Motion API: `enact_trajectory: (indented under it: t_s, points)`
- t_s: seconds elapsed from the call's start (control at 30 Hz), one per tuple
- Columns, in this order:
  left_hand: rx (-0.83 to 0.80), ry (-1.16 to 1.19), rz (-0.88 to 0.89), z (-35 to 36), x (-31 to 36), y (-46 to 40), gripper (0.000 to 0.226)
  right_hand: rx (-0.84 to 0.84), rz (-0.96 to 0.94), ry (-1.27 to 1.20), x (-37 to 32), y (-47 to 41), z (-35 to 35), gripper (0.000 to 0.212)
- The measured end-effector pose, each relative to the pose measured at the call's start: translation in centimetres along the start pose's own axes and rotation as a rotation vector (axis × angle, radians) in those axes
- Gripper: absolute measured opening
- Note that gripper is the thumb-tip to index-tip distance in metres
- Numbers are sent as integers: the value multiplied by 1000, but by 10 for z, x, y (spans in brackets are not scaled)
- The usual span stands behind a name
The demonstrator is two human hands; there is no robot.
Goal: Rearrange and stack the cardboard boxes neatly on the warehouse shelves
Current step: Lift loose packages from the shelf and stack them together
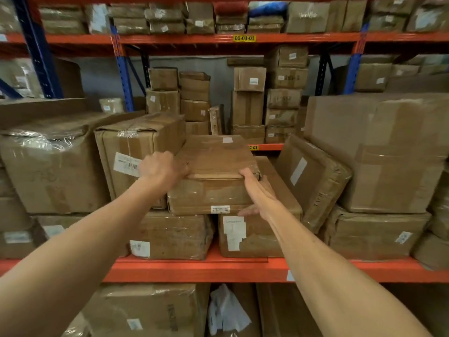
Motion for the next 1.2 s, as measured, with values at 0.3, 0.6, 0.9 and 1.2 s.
enact_trajectory:
  t_s: [0.3, 0.6, 0.9, 1.2]
  points:
    - [-437, -252, 220, 21, 27, -23, 105, -48, -42, 81, 0, -10, 7, 106]
    - [-222, -479, 441, 9, 39, 17, 51, -69, -18, 168, -12, 20, -10, 108]
    - [-154, -323, 636, 18, 115, 54, 72, 339, -212, 368, -31, 37, -106, 76]
    - [87, -331, 1029, 13, 286, 90, 81, 538, -124, 367, 13, 41, -229, 49]
Point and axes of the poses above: each hand's wrist, its own y-axis away from the middle knuckle, its own z-axis out of the palm, x = y × z, the point moved 8 cm from there along -y, towards the middle knuckle, and after that the axes turned 6 degrees about -y, right-handed, at the moved point
